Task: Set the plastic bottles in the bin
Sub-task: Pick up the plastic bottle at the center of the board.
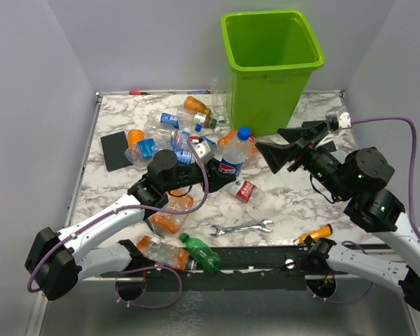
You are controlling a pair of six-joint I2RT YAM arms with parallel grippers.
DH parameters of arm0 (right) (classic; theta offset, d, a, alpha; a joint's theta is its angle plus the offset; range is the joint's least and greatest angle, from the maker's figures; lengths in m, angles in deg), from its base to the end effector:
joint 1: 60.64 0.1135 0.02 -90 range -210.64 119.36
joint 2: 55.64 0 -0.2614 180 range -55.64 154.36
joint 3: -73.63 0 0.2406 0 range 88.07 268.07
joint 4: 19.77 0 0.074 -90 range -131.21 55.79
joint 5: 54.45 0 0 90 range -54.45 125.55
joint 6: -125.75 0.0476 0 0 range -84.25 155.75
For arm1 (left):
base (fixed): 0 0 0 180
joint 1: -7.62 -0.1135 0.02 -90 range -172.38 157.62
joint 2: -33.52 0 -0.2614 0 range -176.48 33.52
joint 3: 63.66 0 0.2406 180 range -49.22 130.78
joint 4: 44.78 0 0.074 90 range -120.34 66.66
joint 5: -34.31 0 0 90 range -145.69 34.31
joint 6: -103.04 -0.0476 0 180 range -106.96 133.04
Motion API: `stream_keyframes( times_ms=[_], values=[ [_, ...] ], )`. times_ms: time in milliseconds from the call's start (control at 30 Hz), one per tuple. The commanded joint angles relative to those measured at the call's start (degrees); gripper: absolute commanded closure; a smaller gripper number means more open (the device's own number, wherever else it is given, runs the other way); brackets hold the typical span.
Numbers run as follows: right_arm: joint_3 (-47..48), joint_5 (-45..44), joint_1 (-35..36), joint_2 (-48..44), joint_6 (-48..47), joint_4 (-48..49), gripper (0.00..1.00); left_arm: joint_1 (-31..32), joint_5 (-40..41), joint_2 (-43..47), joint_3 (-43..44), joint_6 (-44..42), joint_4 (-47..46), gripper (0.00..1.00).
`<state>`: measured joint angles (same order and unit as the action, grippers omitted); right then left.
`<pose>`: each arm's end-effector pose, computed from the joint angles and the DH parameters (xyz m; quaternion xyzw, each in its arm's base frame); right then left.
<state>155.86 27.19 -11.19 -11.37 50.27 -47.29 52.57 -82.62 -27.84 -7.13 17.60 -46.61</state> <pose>0.0973 0.1031 0.4659 -0.1381 0.6255 0.3664 0.6748 0.1622 -0.1924 0.3166 0.3940 0.6067 -0.4337 0.5372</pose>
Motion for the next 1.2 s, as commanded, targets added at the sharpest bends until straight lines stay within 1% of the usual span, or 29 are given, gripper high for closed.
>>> stream_keyframes(
  times_ms=[0, 100, 167, 300, 567, 767, 867, 967, 1000, 1100, 1133, 1167],
  values=[
    [-2.14, -0.77, 0.29, 0.35, 0.73, 5.55, 0.11, -0.67, -9.74, -1.63, -0.79, 17.59, -10.23, 0.69],
    [-1.81, 0.8, 0.29, 2.94, 0.66, 7.35, 0.11, -0.73, -11.93, -4.33, -0.56, 21.1, -10.27, 0.71],
    [-0.03, -0.42, 0.29, 5.56, 0.42, 6.04, 0.12, -0.74, -12.29, -5.19, -0.89, 21.25, -10.27, 0.71],
    [1.48, -2.54, 0.29, 9.31, 0.31, 5.15, 0.17, -0.73, -11.66, -4.17, -1.53, 20.68, -10.36, 0.72],
    [3.3, -2.42, 0.29, 12.85, 1.06, 2.05, 0.34, -0.66, -10.28, -2.81, -2.51, 19.81, -10.44, 0.72],
    [3.12, -1.97, 0.29, 13.09, 2.08, 2.14, 0.56, -0.73, -9.46, -2.43, -2.98, 19.38, -10.71, 0.71],
    [3.83, -1.21, 0.29, 13.81, 2.45, 1.17, 0.62, -0.73, -8.58, -1.83, -3.38, 18.95, -10.71, 0.69],
    [4.52, -0.71, 0.29, 14.66, 2.6, -0.18, 0.63, -0.61, -7.87, -1.2, -3.77, 18.43, -10.71, 0.67],
    [4.66, -0.4, 0.29, 14.72, 2.82, -0.45, 0.62, -0.6, -7.72, -0.97, -3.84, 18.28, -10.71, 0.67],
    [5.91, -0.24, 0.29, 15.96, 3.18, -2.47, 0.44, -0.56, -7.41, -0.61, -4.0, 17.96, -10.71, 0.67],
    [6.1, -0.45, 0.29, 16.21, 3.22, -2.9, 0.42, -0.56, -7.36, -0.6, -4.06, 17.95, -10.75, 0.67],
    [6.06, -0.51, 0.29, 16.35, 3.38, -2.92, 0.43, -0.5, -7.42, -0.6, -4.11, 17.94, -10.77, 0.67]
  ],
)
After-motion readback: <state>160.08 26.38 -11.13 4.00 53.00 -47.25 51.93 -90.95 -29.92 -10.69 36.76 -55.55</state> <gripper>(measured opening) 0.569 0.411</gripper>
